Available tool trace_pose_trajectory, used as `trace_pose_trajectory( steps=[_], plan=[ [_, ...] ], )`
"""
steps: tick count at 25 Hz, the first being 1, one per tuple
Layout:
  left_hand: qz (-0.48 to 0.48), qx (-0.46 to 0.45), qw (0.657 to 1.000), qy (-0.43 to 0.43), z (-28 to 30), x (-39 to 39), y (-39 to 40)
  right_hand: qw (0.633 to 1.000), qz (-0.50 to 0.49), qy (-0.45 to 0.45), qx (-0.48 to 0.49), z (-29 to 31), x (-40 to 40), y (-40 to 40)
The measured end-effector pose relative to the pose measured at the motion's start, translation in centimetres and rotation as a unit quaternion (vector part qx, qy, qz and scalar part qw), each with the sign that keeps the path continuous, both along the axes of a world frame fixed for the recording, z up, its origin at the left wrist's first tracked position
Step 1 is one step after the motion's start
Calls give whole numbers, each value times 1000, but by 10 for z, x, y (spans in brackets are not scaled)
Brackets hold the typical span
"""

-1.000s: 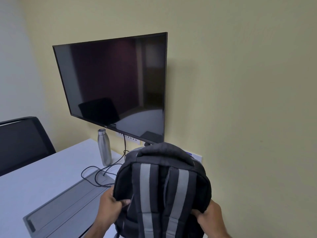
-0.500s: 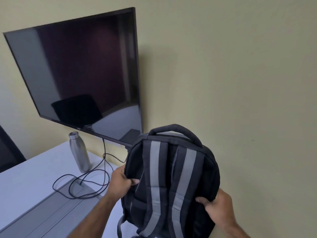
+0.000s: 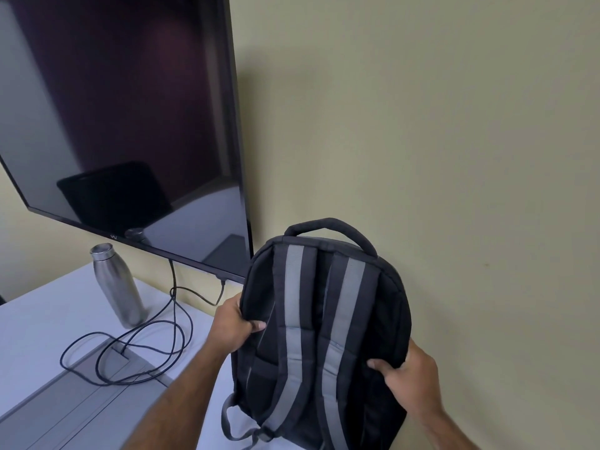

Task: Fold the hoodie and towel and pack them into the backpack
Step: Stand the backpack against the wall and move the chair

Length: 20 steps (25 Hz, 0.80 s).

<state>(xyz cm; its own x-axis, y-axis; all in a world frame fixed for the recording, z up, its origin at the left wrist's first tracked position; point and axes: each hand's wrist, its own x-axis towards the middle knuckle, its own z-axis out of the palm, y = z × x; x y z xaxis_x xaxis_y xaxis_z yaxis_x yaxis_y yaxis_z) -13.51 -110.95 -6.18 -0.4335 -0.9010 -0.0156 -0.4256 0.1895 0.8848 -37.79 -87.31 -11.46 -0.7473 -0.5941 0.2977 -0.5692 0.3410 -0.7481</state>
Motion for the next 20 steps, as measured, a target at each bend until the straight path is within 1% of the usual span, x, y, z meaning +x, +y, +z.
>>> trace_pose_trajectory(
  steps=[2, 5, 7, 10, 13, 15, 18, 20],
  plan=[
    [1, -19, 1000, -20, -1, 0, 0, 1000, 8, 3, 4, -1, -3, 1],
    [4, -52, 997, -48, -5, 6, 8, 998, 12, 40, 50, 3, -6, 6],
    [-3, -80, 995, -63, -6, 12, 16, 994, 4, 75, 83, 11, -5, 9],
    [-12, -151, 985, -81, -1, 25, 32, 985, 2, 149, 82, 23, 1, 18],
    [-9, -278, 953, -122, 5, 41, 52, 973, -12, 218, 77, 27, 11, 31],
    [-15, -341, 927, -156, 7, 51, 69, 961, -35, 256, 100, 31, 24, 41],
    [-23, -386, 898, -209, 6, 65, 101, 942, -70, 292, 148, 35, 54, 61],
    [-44, -388, 888, -242, 8, 74, 129, 933, -69, 310, 172, 37, 79, 80]
  ],
)
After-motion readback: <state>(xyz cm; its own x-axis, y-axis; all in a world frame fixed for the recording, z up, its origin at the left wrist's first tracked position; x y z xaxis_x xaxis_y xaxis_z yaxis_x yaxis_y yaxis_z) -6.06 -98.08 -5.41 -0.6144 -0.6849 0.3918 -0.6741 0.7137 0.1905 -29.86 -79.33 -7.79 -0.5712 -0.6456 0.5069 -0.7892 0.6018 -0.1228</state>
